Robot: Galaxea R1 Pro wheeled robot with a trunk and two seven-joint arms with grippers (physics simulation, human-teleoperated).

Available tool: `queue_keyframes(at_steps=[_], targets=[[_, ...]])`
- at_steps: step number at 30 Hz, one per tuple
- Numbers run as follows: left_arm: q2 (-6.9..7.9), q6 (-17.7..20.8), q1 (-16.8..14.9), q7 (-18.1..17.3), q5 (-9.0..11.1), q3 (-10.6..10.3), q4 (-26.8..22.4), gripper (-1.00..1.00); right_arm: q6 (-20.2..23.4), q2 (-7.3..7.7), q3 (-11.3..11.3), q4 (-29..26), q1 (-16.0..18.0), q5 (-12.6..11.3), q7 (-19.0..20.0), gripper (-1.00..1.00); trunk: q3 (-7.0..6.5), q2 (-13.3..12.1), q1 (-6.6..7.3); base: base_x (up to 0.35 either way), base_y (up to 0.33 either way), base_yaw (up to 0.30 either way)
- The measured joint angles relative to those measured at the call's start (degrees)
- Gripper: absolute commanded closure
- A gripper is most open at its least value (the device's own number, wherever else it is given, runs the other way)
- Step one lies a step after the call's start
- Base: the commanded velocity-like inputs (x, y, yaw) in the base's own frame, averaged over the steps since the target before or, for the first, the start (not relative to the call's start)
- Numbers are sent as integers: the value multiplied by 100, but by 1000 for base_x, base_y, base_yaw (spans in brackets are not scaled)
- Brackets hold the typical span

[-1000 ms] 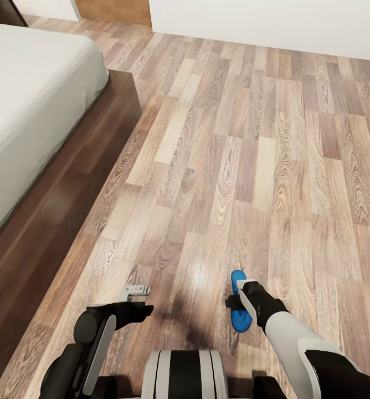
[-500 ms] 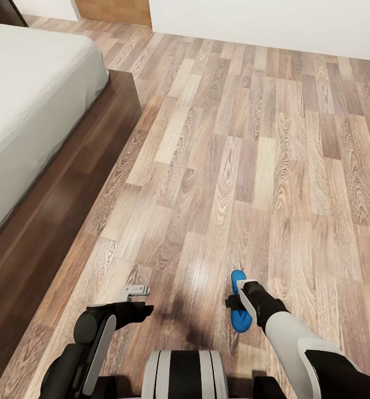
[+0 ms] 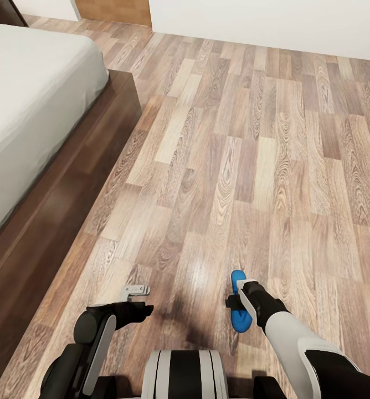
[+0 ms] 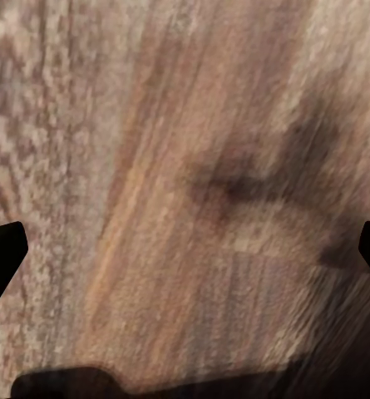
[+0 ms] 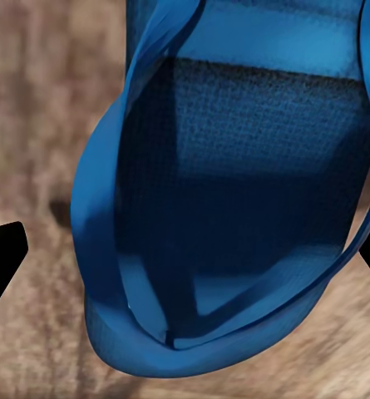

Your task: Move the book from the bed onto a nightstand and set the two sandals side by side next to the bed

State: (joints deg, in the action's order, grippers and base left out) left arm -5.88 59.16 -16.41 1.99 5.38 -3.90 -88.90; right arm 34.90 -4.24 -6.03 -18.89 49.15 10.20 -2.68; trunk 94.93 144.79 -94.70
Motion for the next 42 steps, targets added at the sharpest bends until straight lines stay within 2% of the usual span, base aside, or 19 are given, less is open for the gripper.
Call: queue_keyframes(at_steps=[10,11,23,37,42], targets=[[0,-3,0,0,2,0,0,-100,0,0,0,2,1,0,0,-100,0,0,0,0,0,0],[0,-3,0,0,2,0,0,-100,0,0,0,2,1,0,0,100,0,0,0,0,0,0],[0,-8,0,0,8,-2,0,-100,3,0,2,3,2,24,2,100,0,0,0,0,0,0],[11,-23,0,-8,-14,1,36,-100,-5,7,2,-19,-1,12,32,100,-310,-19,36,0,0,0],[16,-35,-4,-8,-29,1,99,-100,-13,81,2,-68,-7,9,97,100,-420,-25,49,0,0,0]])
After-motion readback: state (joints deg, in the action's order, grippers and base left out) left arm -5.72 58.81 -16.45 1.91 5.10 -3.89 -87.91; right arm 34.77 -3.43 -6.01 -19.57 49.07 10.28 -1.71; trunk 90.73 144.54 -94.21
